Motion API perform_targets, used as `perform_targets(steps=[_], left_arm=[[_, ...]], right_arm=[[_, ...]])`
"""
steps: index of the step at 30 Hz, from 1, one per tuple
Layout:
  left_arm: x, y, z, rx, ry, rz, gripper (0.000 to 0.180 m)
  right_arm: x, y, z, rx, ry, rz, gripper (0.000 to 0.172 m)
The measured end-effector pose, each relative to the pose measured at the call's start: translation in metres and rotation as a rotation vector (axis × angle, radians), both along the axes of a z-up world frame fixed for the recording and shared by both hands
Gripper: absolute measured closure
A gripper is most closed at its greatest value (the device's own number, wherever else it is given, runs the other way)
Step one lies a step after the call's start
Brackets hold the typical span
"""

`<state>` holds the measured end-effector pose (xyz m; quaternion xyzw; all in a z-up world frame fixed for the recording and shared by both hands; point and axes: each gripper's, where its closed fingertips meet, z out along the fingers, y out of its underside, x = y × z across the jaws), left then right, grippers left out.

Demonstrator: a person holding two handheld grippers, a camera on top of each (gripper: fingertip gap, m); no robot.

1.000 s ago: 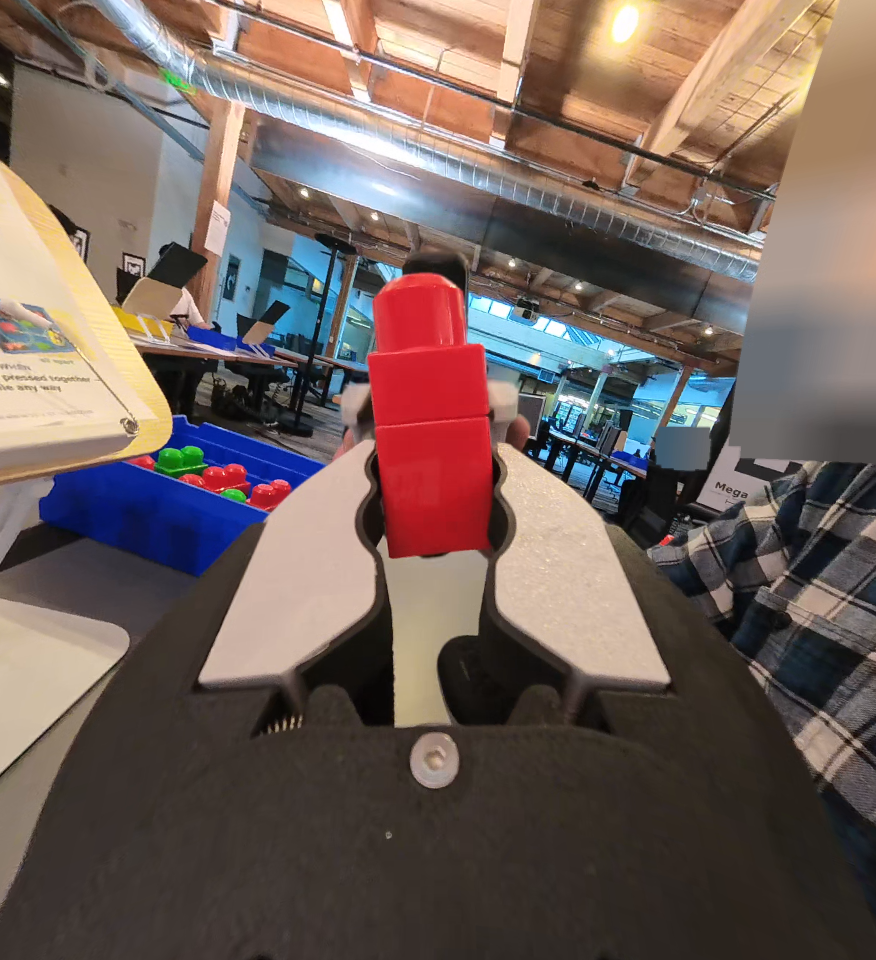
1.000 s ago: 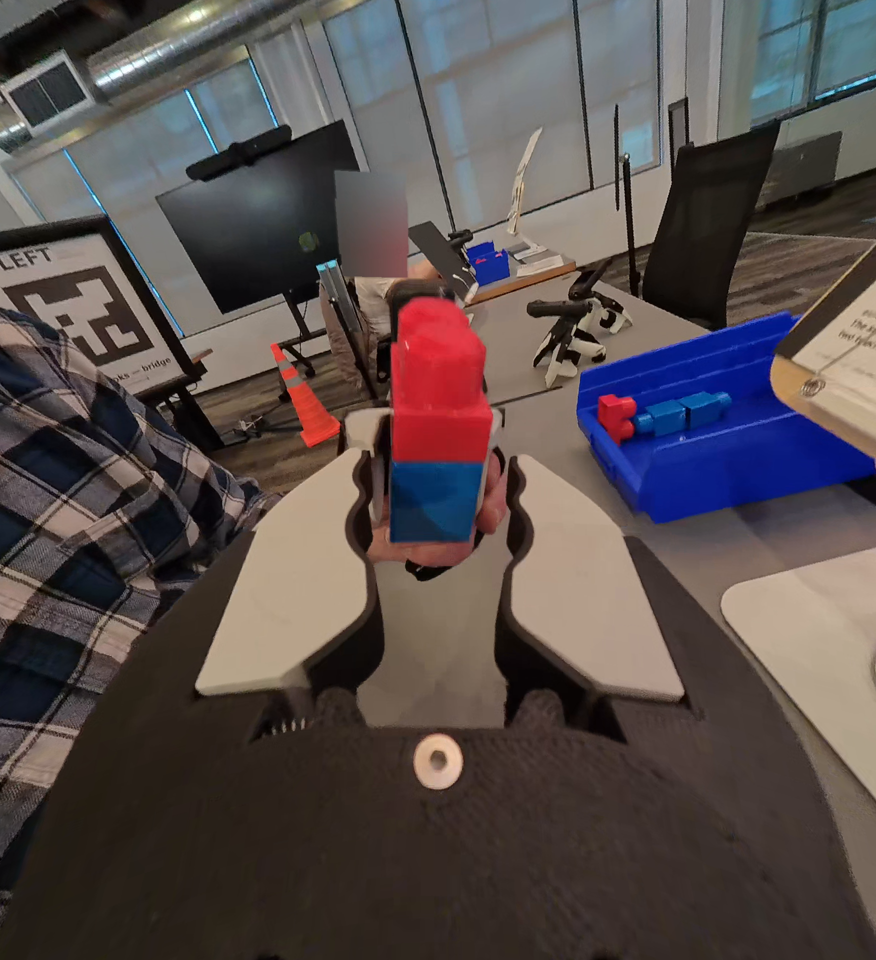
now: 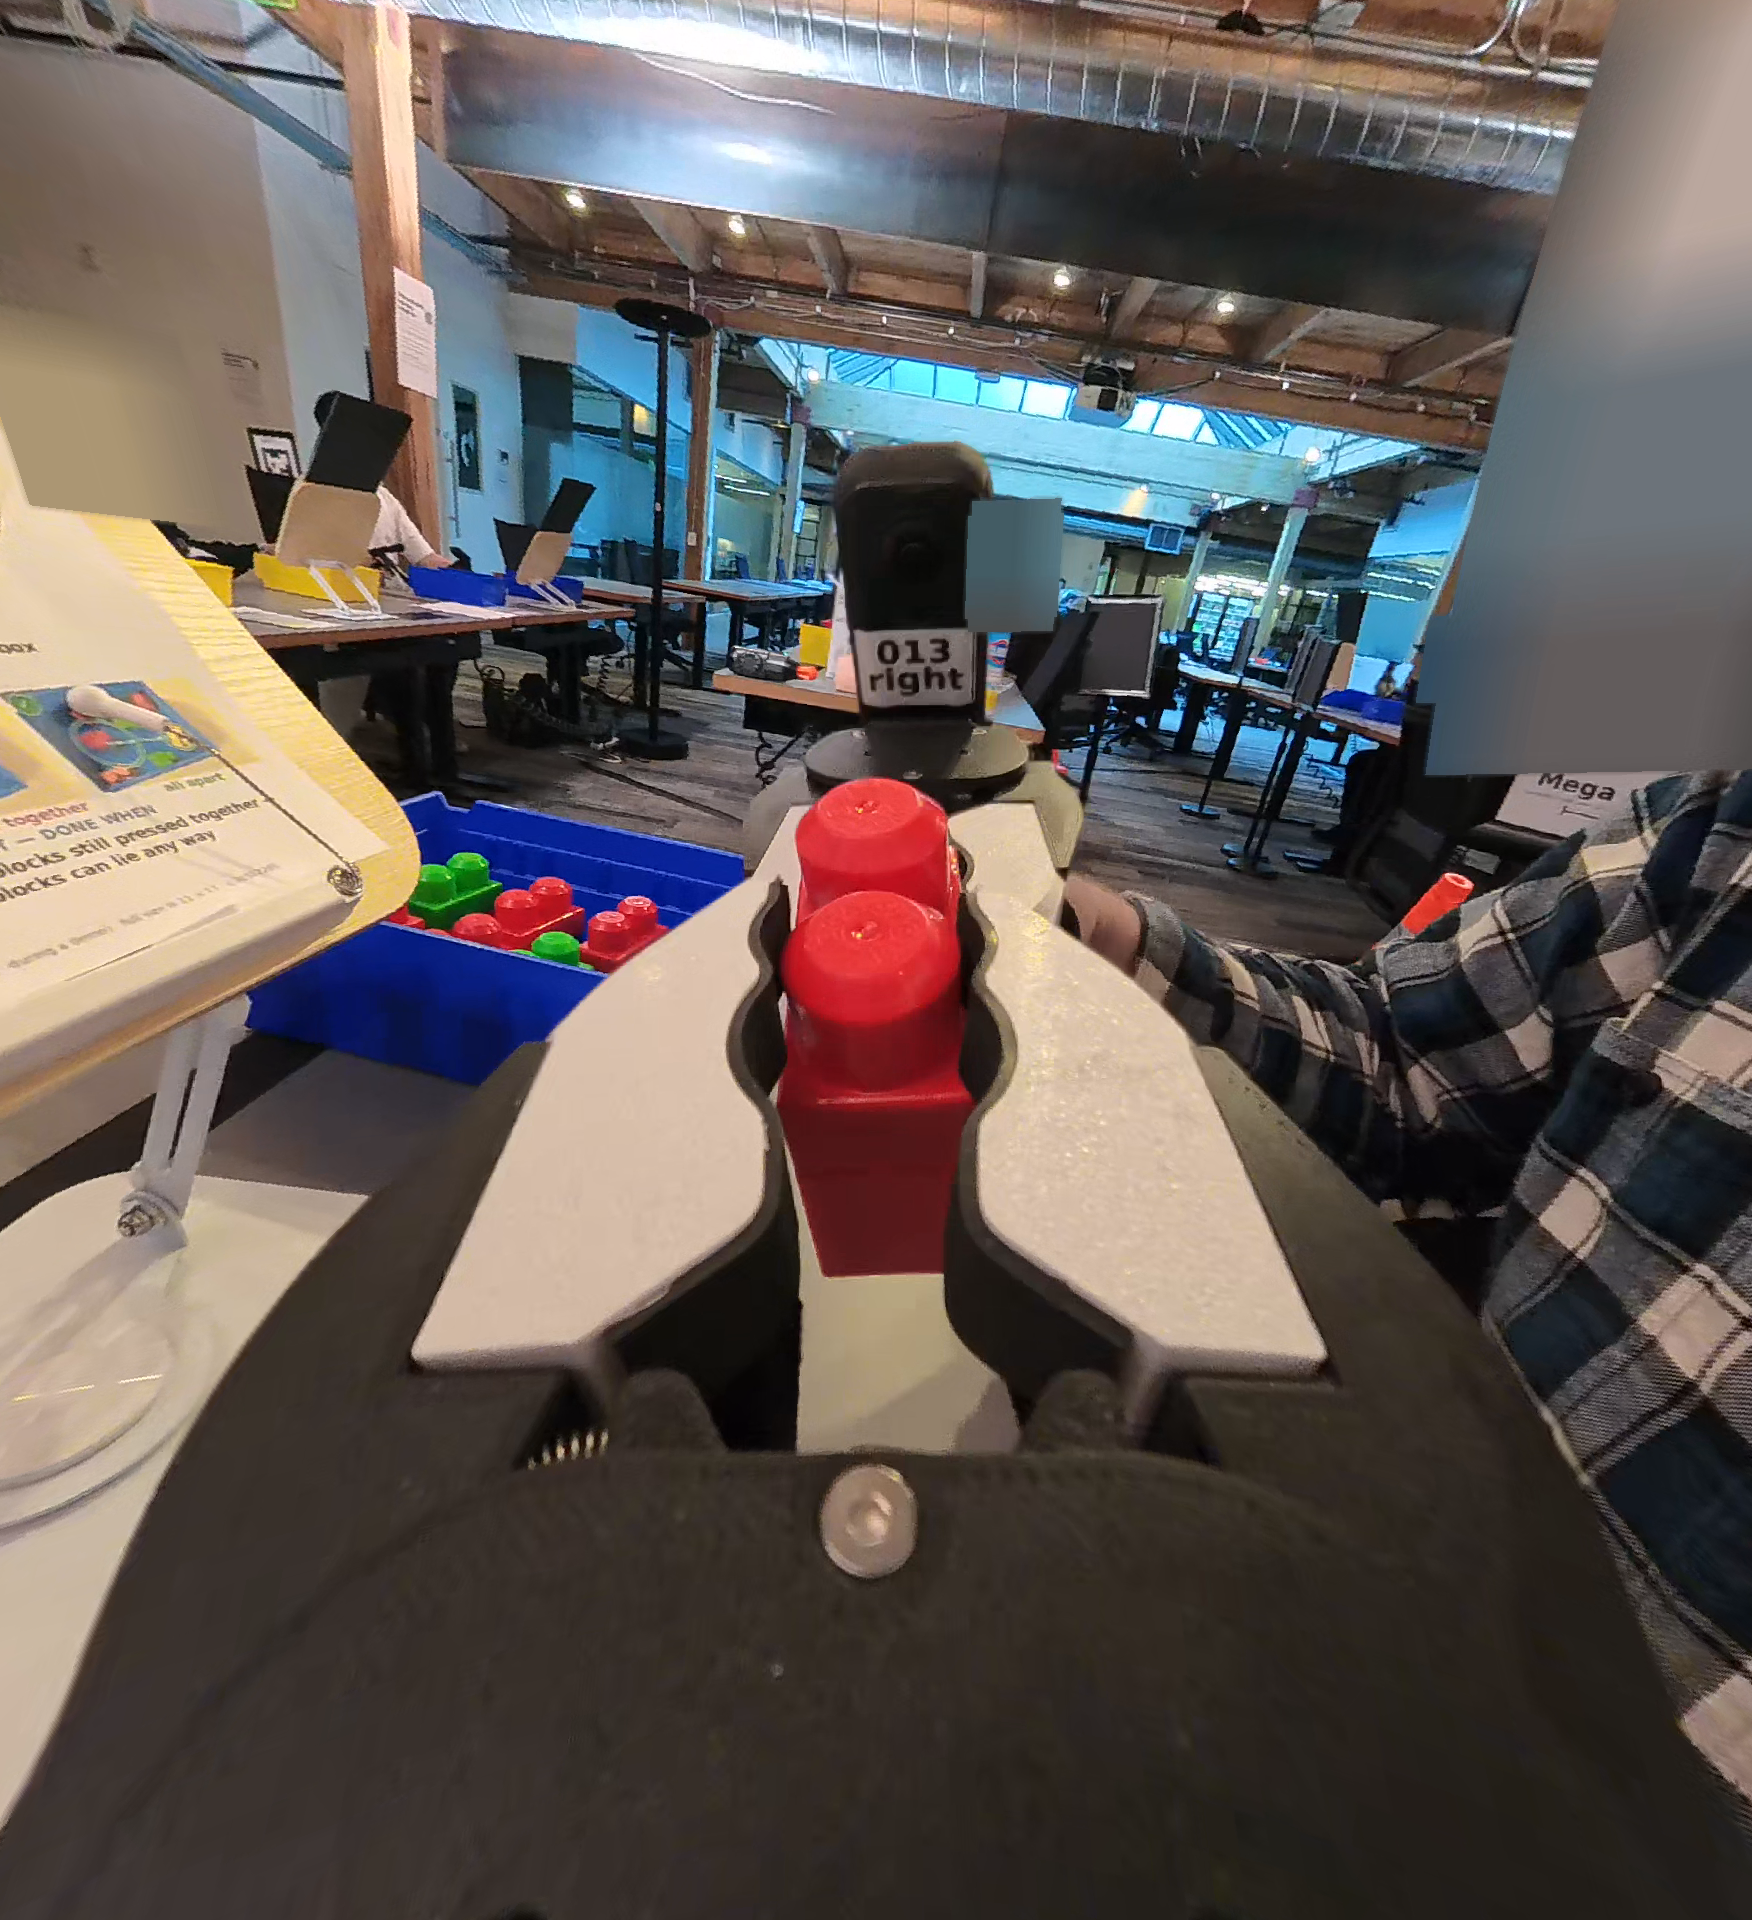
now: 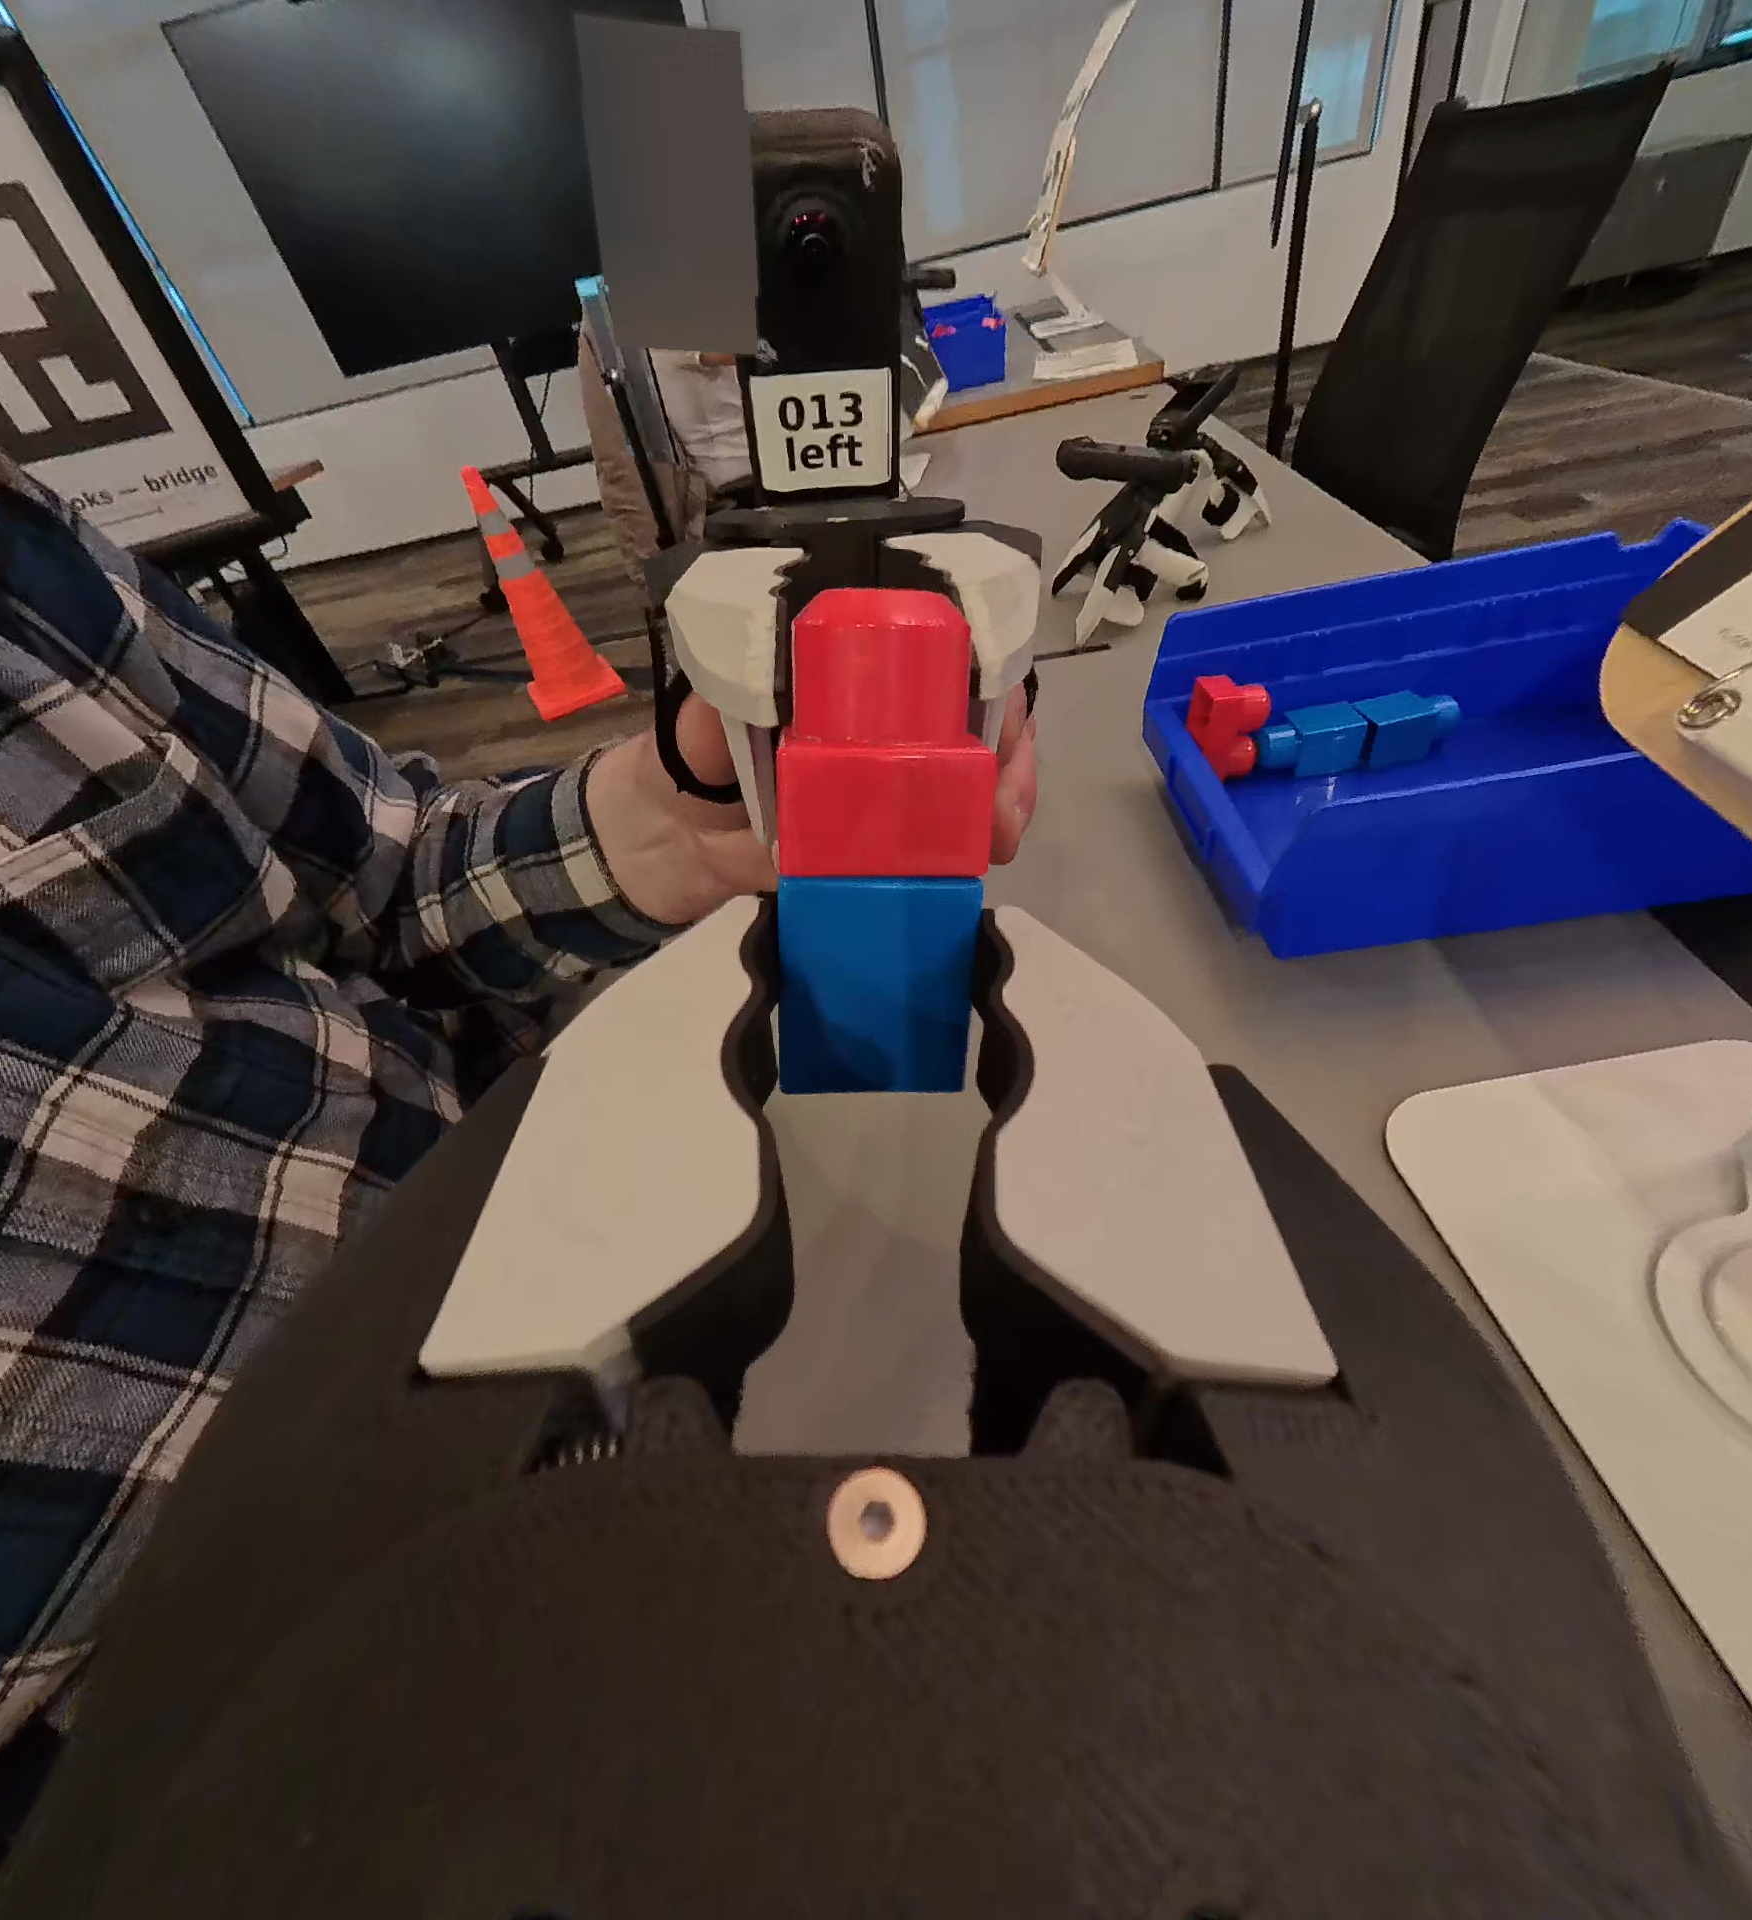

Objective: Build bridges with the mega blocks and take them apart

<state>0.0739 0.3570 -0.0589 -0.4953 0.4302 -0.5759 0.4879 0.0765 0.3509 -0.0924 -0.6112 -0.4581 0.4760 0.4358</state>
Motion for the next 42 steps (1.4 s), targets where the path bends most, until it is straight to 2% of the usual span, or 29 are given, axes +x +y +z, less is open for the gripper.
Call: perform_targets(steps=[4, 8, 10, 11, 13, 15, 17, 22, 27, 30, 33, 34, 37, 42], left_arm=[[0.001, 0.002, -0.008, 0.065, 0.096, 0.024, 0.151], [0.005, -0.005, -0.012, 0.116, 0.169, -0.002, 0.151], [0.007, -0.009, -0.011, 0.125, 0.174, -0.027, 0.151], [0.009, -0.010, -0.010, 0.115, 0.173, -0.030, 0.151], [0.012, -0.012, -0.012, 0.125, 0.188, -0.038, 0.151], [0.011, -0.010, -0.008, 0.125, 0.164, -0.023, 0.150], [0.004, -0.003, -0.002, 0.099, 0.120, 0.013, 0.132], [0.004, -0.003, -0.015, 0.036, 0.117, -0.016, 0.137], [0.007, -0.003, -0.016, -0.017, 0.058, -0.036, 0.144], [0.005, 0.011, -0.013, -0.069, 0.008, 0.050, 0.144], [0.002, 0.024, -0.016, -0.148, 0.001, 0.111, 0.145], [0.003, 0.024, -0.016, -0.168, 0.001, 0.100, 0.144], [0.013, 0.027, -0.017, -0.208, 0.013, 0.129, 0.145], [0.024, 0.024, -0.012, -0.212, 0.008, 0.143, 0.144]], right_arm=[[0.007, 0.005, 0.000, 0.041, -0.028, -0.032, 0.130], [0.010, 0.005, 0.004, 0.080, -0.113, -0.034, 0.114], [0.004, 0.000, -0.003, 0.107, -0.194, -0.001, 0.117], [0.000, -0.003, -0.005, 0.124, -0.217, 0.020, 0.131], [-0.003, -0.003, -0.010, 0.115, -0.240, 0.034, 0.134], [-0.004, -0.001, -0.002, 0.096, -0.162, 0.020, 0.134], [0.001, 0.004, 0.009, 0.043, -0.048, 0.003, 0.135], [0.009, 0.009, 0.019, -0.016, 0.120, -0.004, 0.135], [0.005, 0.010, 0.021, 0.017, 0.133, -0.027, 0.134], [0.011, 0.027, 0.019, 0.206, -0.002, -0.211, 0.098], [0.022, 0.035, 0.022, 0.588, -0.286, -0.405, 0.059], [0.023, 0.037, 0.021, 0.727, -0.400, -0.447, 0.052], [0.018, 0.042, 0.017, 0.968, -0.692, -0.507, 0.045], [0.001, 0.054, 0.008, 1.153, -0.917, -0.544, 0.038]])
